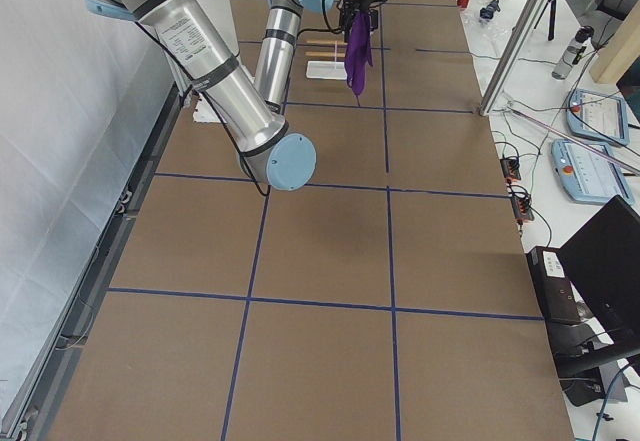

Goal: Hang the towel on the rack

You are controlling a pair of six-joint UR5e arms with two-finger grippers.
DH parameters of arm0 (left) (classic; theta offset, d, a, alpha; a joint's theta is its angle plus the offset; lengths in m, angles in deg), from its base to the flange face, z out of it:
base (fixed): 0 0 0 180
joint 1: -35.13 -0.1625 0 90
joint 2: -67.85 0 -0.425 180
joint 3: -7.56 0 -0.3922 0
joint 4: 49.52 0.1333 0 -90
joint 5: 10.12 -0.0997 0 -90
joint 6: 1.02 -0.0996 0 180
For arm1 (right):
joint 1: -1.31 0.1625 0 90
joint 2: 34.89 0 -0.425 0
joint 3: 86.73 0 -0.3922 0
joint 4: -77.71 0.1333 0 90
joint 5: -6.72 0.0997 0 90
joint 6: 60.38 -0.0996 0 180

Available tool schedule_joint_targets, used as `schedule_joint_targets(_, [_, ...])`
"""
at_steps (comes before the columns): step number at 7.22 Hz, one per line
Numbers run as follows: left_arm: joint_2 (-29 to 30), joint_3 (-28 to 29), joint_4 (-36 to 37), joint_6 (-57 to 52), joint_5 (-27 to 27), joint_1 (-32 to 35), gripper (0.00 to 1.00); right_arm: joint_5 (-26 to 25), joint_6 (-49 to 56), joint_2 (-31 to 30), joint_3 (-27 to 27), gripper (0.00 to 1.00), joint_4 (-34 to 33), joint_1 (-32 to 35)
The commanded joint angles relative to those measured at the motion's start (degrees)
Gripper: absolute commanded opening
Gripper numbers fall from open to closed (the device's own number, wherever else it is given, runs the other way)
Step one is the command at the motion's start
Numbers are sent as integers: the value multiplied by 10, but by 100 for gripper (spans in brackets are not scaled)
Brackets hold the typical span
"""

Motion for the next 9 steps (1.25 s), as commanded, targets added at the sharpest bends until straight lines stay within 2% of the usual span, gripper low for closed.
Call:
schedule_joint_targets(1, [17,15,-1,27,-18,-16,94,-29,-40,7,0,0,23,-15])
schedule_joint_targets(5, [17,3,13,45,-17,-21,87,-39,-53,8,1,0,33,-14])
schedule_joint_targets(8, [19,4,15,45,-18,-25,64,-39,-53,8,3,0,33,-13])
schedule_joint_targets(9, [20,5,15,45,-18,-25,60,-39,-54,9,4,0,33,-13])
